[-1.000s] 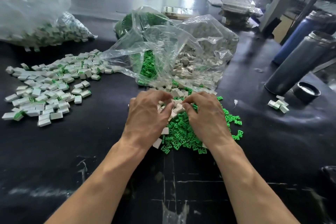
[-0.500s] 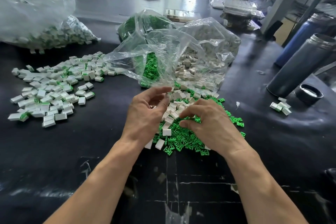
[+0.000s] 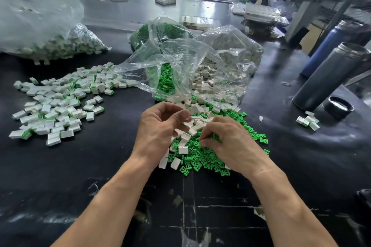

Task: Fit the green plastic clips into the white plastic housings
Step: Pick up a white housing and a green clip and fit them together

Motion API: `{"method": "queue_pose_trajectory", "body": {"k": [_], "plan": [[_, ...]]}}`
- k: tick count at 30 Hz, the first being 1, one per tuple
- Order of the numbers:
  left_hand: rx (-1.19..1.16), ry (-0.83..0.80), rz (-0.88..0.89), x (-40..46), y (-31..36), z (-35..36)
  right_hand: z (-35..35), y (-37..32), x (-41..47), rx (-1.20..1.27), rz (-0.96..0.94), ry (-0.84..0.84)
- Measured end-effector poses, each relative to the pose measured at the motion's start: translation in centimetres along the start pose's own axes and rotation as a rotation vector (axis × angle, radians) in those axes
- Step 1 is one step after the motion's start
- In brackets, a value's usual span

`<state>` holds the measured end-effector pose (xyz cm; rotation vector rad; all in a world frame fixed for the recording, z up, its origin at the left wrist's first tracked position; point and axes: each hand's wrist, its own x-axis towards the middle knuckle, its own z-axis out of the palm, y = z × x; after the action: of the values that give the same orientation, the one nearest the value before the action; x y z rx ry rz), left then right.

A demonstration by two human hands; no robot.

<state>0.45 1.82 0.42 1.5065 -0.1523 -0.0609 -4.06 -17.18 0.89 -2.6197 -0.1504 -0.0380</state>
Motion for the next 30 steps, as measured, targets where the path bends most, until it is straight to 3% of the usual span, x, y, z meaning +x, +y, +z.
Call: {"method": "queue_pose_trajectory", "body": {"k": [9, 15, 18, 26, 30], "plan": [[-0.048, 0.000, 0.006, 0.0, 0.1, 0.2, 0.8, 0.3, 0.7, 0.240, 0.067, 0.277], [-0.080, -0.031, -0.011, -0.3, 0.4, 0.4, 0.6, -0.1, 1.0, 0.923, 0.248, 0.409], [-0.058, -0.047, 0.008, -0.5, 0.3, 0.7, 0.5, -0.5, 1.0, 1.106, 0.248, 0.372], [-0.115, -0.095, -0.003, -0.4, 0.1, 1.0, 0.4, -1.4, 0.9, 1.209, 0.169, 0.328], [-0.204, -0.106, -0.039, -0.5, 0.2, 1.2, 0.7, -1.8, 0.7, 1.122, 0.078, 0.359]]}}
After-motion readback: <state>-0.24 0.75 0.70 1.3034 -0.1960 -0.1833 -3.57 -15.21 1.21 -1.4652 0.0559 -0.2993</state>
